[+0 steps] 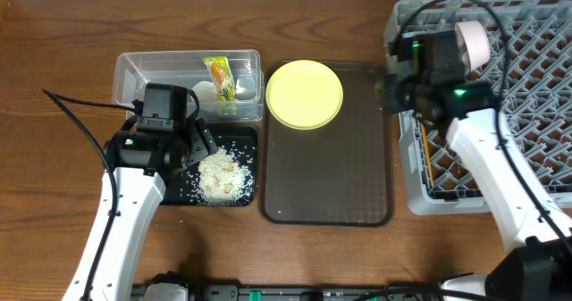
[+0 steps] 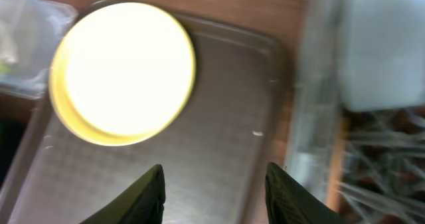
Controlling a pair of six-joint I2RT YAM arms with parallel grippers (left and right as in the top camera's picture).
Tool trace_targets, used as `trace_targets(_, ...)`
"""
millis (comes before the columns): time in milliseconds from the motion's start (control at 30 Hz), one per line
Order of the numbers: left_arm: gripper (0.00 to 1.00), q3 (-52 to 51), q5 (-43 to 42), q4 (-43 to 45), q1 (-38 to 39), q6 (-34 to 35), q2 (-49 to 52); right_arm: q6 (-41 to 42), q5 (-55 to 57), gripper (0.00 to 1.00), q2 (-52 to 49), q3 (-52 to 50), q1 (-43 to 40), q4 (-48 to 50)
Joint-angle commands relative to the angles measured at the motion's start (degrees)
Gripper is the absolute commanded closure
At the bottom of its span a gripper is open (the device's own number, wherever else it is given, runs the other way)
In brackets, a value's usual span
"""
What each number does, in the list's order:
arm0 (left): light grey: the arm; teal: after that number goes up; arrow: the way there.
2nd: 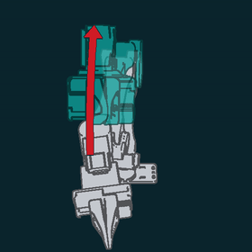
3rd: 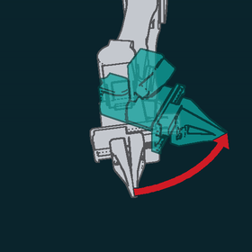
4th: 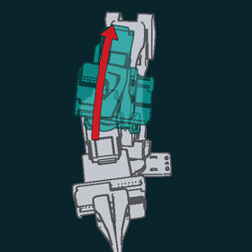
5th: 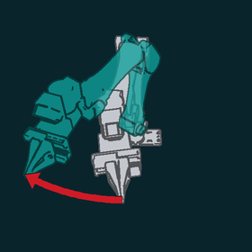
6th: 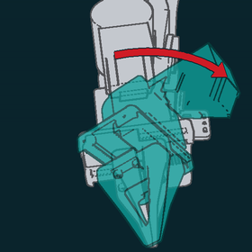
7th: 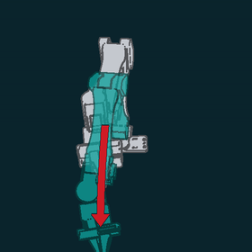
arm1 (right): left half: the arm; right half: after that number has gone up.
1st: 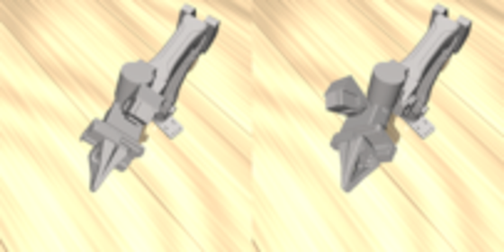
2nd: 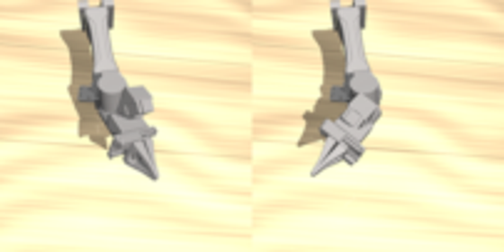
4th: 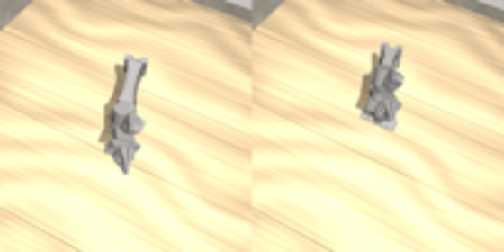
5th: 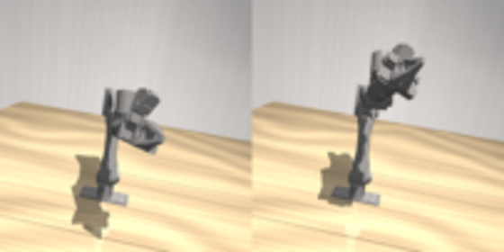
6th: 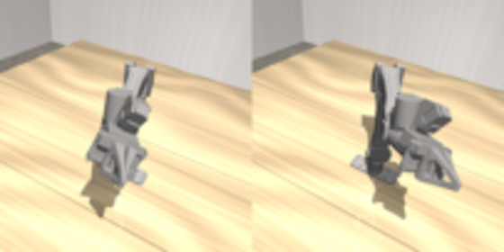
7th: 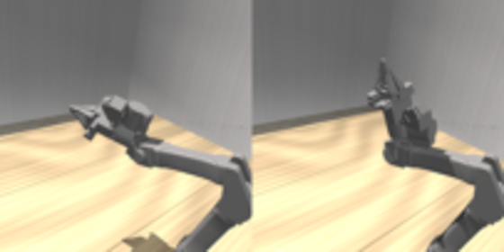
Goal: Sort waste into correct bins and load items into the dishwasher rack
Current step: 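Move right gripper to yellow plate and grasp its rim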
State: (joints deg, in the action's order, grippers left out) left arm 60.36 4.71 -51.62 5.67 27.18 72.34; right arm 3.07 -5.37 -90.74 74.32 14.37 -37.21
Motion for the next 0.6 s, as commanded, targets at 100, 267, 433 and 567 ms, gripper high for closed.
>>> trace_targets(100, 0.09, -0.1, 0.9, -0.2, -0.3, 0.2, 0.2, 15.2, 1.9, 0.54, -10.0, 0.9, 5.1, 2.9)
trace_targets(267, 0.09, -0.1, 0.9, -0.2, -0.3, 0.2, 0.2, 22.9, 1.9, 0.53, -18.5, 0.9, 7.4, 8.4)
trace_targets(433, 0.09, -0.1, 0.9, -0.2, -0.3, 0.2, 0.2, 26.7, 1.9, 0.57, -24.8, 0.9, 9.4, 14.2)
trace_targets(567, 0.09, -0.1, 0.9, -0.2, -0.3, 0.2, 0.2, 26.8, 2.9, 0.78, -26.3, 0.9, 9.8, 14.4)
